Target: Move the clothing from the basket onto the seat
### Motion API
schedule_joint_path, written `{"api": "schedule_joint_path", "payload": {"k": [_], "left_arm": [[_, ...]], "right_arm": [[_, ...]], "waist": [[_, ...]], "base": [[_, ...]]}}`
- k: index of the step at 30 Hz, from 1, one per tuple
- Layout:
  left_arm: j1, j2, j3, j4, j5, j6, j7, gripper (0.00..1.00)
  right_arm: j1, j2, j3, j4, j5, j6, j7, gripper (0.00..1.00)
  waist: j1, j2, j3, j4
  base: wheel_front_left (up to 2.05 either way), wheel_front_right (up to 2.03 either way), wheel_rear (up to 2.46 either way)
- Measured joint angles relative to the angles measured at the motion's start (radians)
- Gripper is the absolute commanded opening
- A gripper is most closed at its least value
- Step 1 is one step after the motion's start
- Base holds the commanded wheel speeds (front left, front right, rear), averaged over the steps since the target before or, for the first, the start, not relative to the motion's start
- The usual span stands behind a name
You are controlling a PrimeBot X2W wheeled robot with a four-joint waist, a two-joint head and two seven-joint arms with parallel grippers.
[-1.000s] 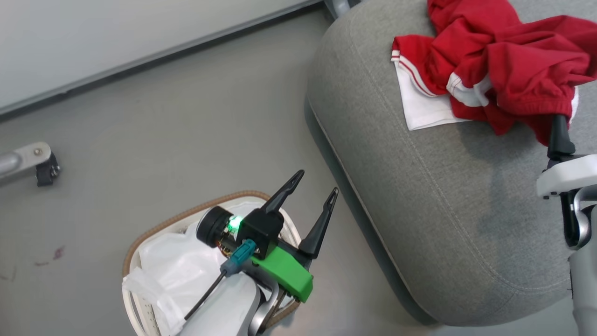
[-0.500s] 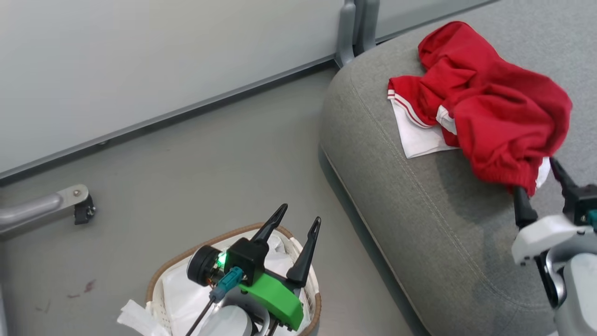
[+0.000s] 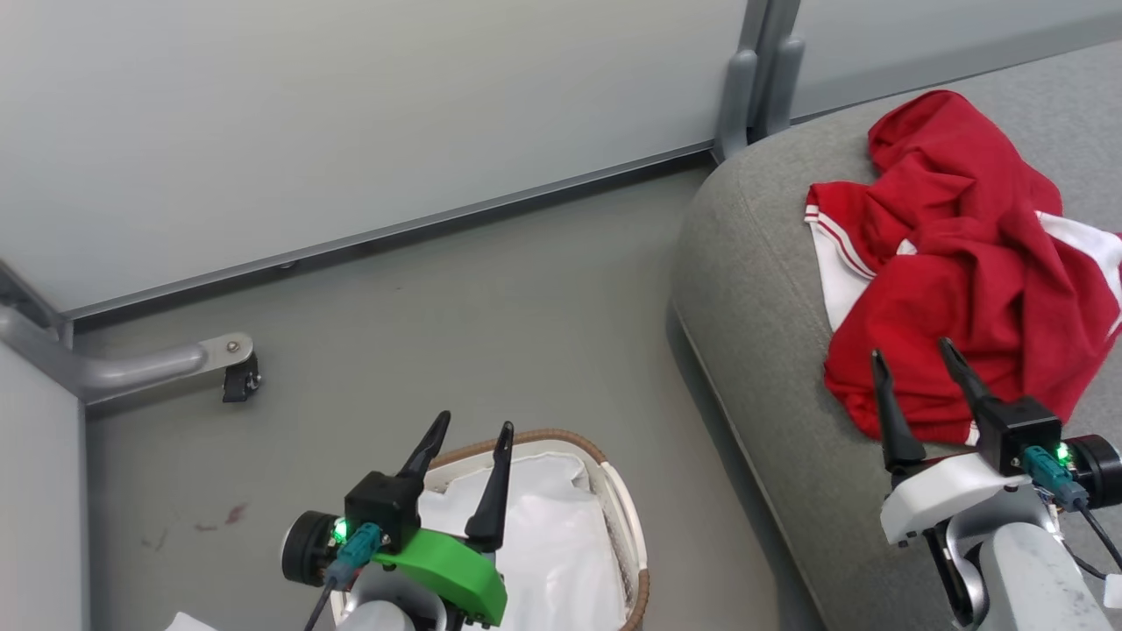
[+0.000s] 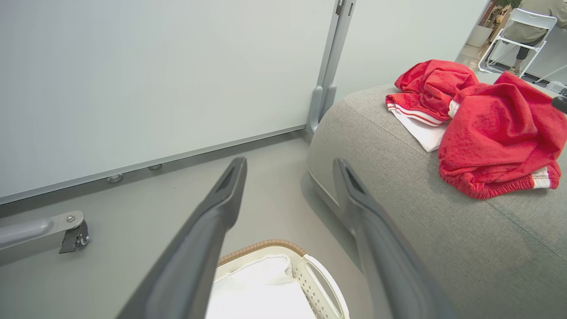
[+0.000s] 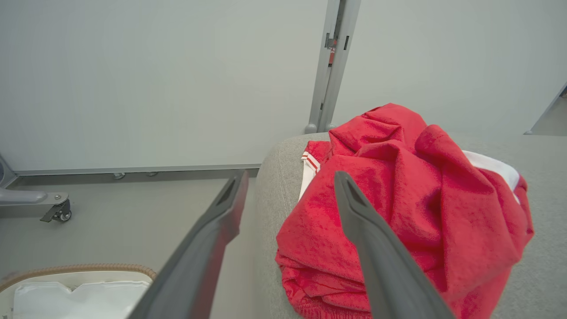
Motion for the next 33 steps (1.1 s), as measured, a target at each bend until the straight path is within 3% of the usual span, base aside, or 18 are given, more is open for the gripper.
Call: {"api": "schedule_joint_path", "payload": {"k": [13, 22, 29, 33], "left_arm": [[0.045, 0.0, 0.199, -0.016, 0.045, 0.04, 0.0, 1.0], [0.079, 0.001, 0.311, -0.045, 0.076, 0.082, 0.0, 1.0], [0.1, 0.001, 0.347, -0.057, 0.086, 0.081, 0.0, 1.0], [0.106, 0.0, 0.366, -0.068, 0.025, 0.049, 0.0, 1.0]], "right_arm": [[-0.016, 0.061, 0.062, -0.027, 0.065, 0.0, 0.0, 1.0], [-0.019, 0.068, 0.081, -0.005, 0.12, 0.0, 0.0, 1.0], [-0.007, 0.068, 0.08, 0.015, 0.127, 0.0, 0.0, 1.0], [-0.004, 0.068, 0.077, 0.02, 0.127, 0.0, 0.0, 1.0]], "waist": [[0.0, 0.0, -0.018, 0.137], [0.0, -0.0001, -0.018, 0.205], [0.0, 0.0, -0.013, 0.218], [0.0, 0.0, -0.013, 0.217]], "base": [[0.0, 0.0, 0.0], [0.0, 0.0, 0.0], [0.0, 0.0, 0.0], [0.0, 0.0, 0.0]]}}
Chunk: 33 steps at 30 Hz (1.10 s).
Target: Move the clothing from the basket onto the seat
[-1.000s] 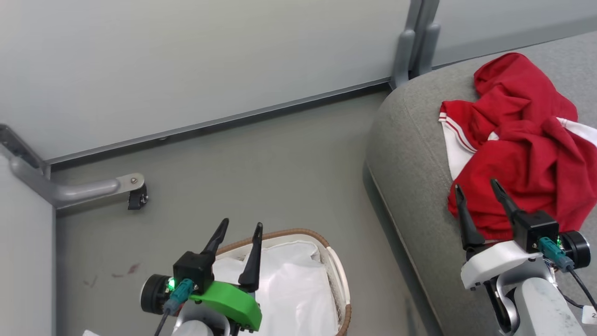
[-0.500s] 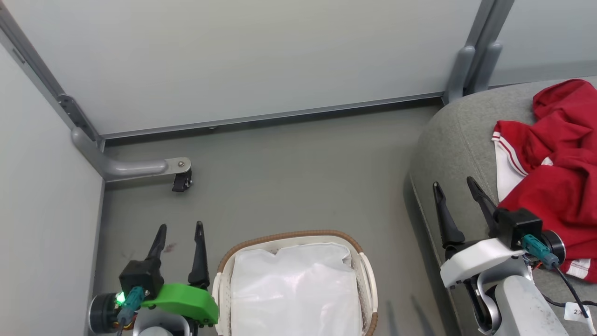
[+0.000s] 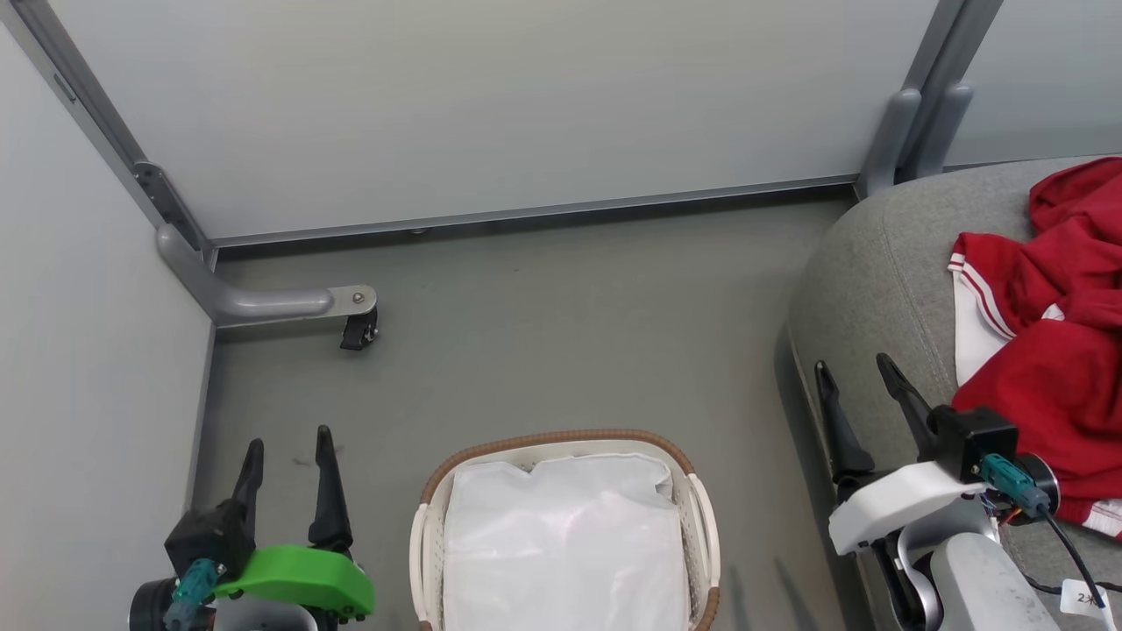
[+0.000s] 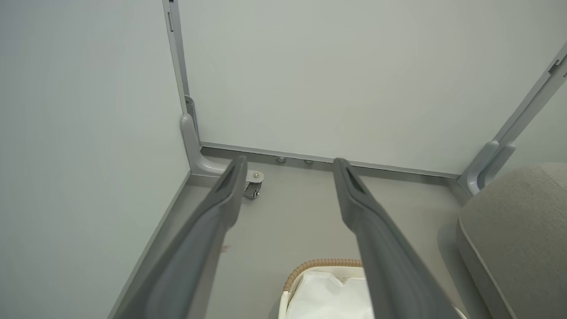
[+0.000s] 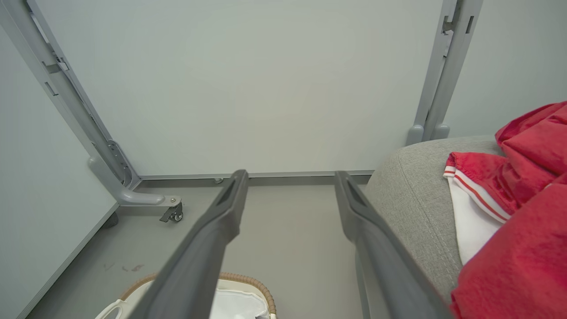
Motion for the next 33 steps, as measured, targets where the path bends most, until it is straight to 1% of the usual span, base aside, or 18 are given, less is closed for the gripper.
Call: {"api": "schedule_joint_path", "payload": {"k": [1, 2, 7, 21, 33], "left_arm": [[0.001, 0.0, 0.002, 0.001, -0.006, -0.006, 0.0, 1.0], [0.003, 0.0, 0.003, 0.008, -0.008, -0.006, 0.0, 0.0], [0.012, -0.004, 0.004, 0.045, -0.025, -0.007, 0.01, 0.0], [0.012, -0.004, 0.036, 0.026, -0.263, -0.021, 0.077, 0.0], [0.01, -0.004, 0.06, 0.006, -0.435, -0.035, 0.124, 0.0]], "right_arm": [[0.0, 0.0, -0.002, 0.001, 0.0, 0.0, 0.0, 1.0], [0.002, 0.001, -0.004, 0.005, -0.001, 0.0, 0.0, 0.0], [0.028, 0.009, -0.004, 0.042, 0.015, 0.0, 0.011, 0.0], [0.033, 0.009, -0.029, 0.017, 0.277, 0.0, 0.077, 0.0], [0.045, 0.008, -0.048, -0.004, 0.469, 0.0, 0.125, 0.0]], "waist": [[0.0, 0.0, 0.0, 0.0], [0.0, 0.0, 0.001, 0.0], [0.0, 0.0, 0.0, 0.0], [0.0, 0.0, -0.008, -0.003], [0.0, 0.0, -0.015, -0.005]], "base": [[0.0, 0.0, 0.0], [0.0, 0.0, 0.0], [0.0, 0.0, 0.0], [0.0, 0.0, 0.0], [0.0, 0.0, 0.0]]}}
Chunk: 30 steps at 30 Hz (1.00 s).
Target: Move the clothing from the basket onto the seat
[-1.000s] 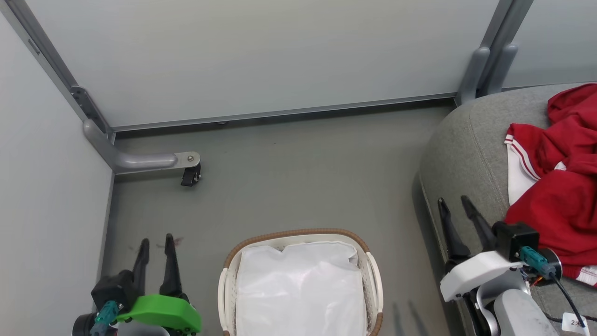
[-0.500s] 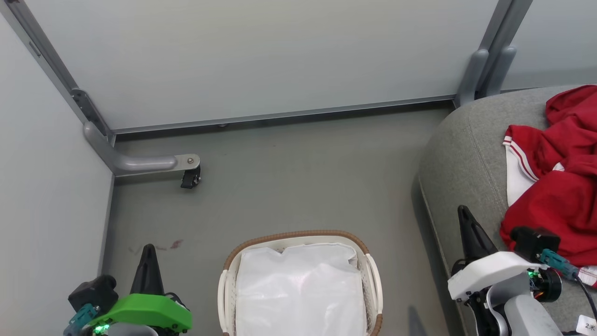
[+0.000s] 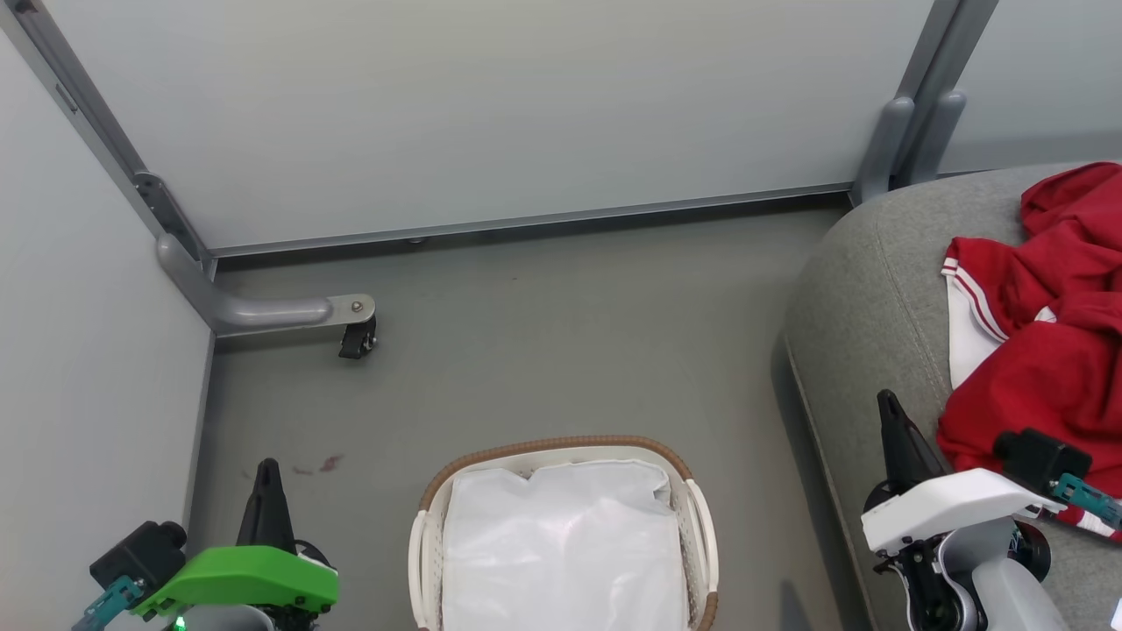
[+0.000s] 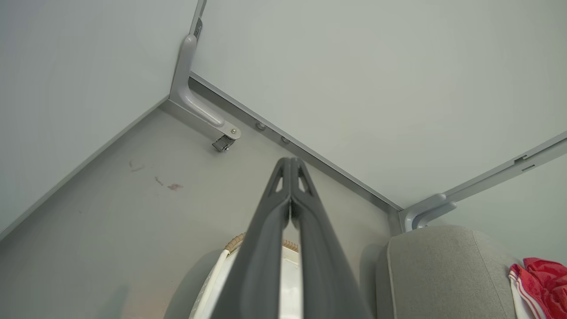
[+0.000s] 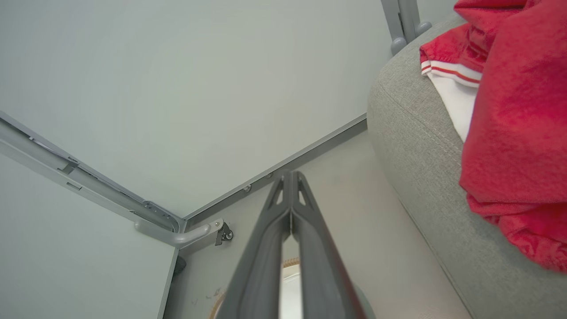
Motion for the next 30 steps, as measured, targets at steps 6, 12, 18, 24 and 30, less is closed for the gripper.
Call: {"api": "schedule_joint_path", "payload": {"k": [6, 12, 18, 24, 30], "left_arm": [[-0.001, 0.0, 0.011, -0.008, -0.082, -0.004, 0.024, 0.0], [-0.002, 0.0, 0.02, -0.015, -0.156, -0.013, 0.045, 0.0], [-0.005, 0.0, 0.033, -0.022, -0.228, -0.017, 0.067, 0.0], [-0.013, 0.0, 0.042, -0.031, -0.293, -0.023, 0.087, 0.0], [-0.016, 0.001, 0.049, -0.038, -0.356, -0.028, 0.104, 0.0]], "right_arm": [[0.001, 0.0, -0.008, -0.01, 0.086, 0.0, 0.022, 0.0], [0.004, 0.0, -0.016, -0.019, 0.171, 0.0, 0.044, 0.0], [0.006, -0.001, -0.025, -0.027, 0.251, 0.0, 0.064, 0.0], [0.015, -0.001, -0.032, -0.035, 0.322, 0.0, 0.085, 0.0], [0.016, -0.002, -0.039, -0.043, 0.389, 0.0, 0.103, 0.0]], "waist": [[0.0, 0.0, -0.003, -0.001], [0.0, 0.0, -0.007, -0.003], [0.0, 0.0, -0.01, -0.004], [0.0, 0.0, -0.013, -0.005], [0.0, 0.0, -0.017, -0.006]], "base": [[0.0, 0.0, 0.0], [0.0, 0.0, 0.0], [0.0, 0.0, 0.0], [0.0, 0.0, 0.0], [0.0, 0.0, 0.0]]}}
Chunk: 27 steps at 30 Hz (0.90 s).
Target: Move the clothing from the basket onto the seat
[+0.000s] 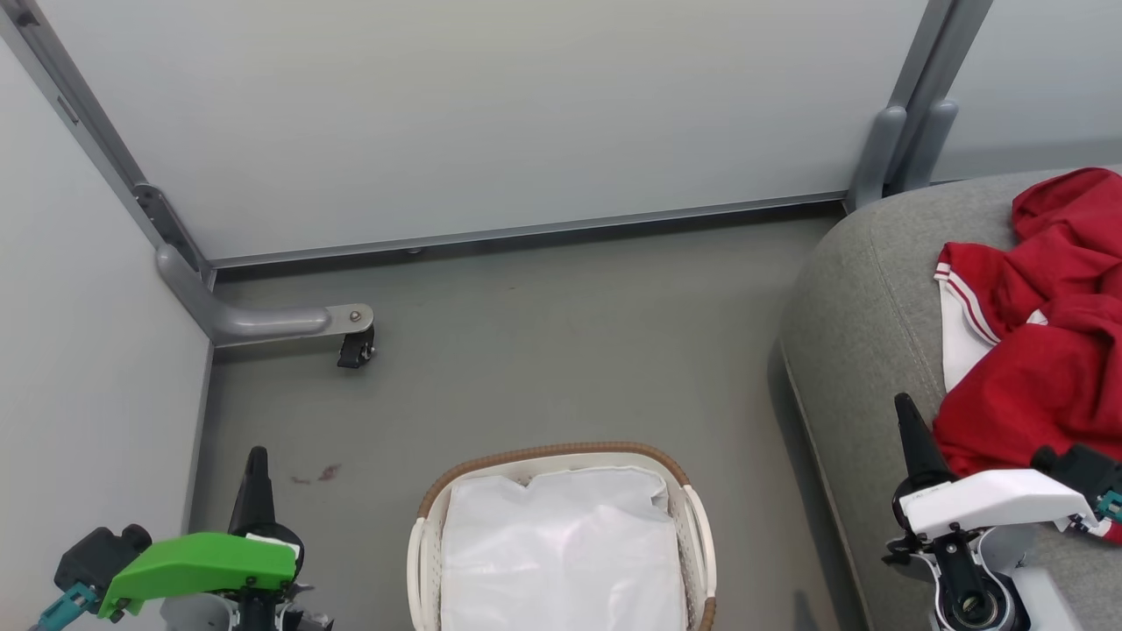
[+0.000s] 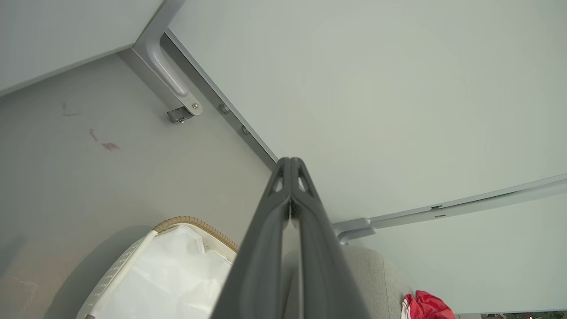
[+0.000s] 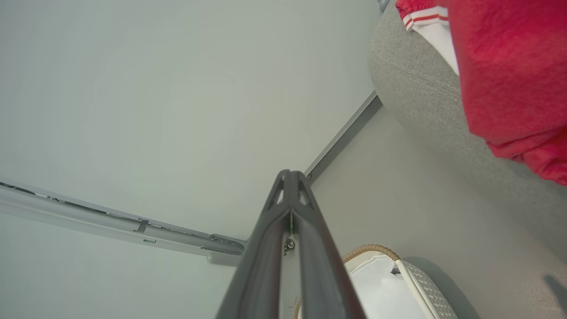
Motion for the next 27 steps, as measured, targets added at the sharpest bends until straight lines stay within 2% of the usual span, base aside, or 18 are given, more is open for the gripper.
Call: {"api": "schedule_joint_path", "payload": {"k": [27], "left_arm": [[-0.01, 0.001, 0.035, -0.025, -0.244, -0.019, 0.07, 0.0]], "right_arm": [[0.008, -0.002, -0.027, -0.029, 0.269, 0.0, 0.069, 0.0]], "waist": [[0.0, 0.0, -0.015, -0.006]], "base": [[0.0, 0.0, 0.0]]}}
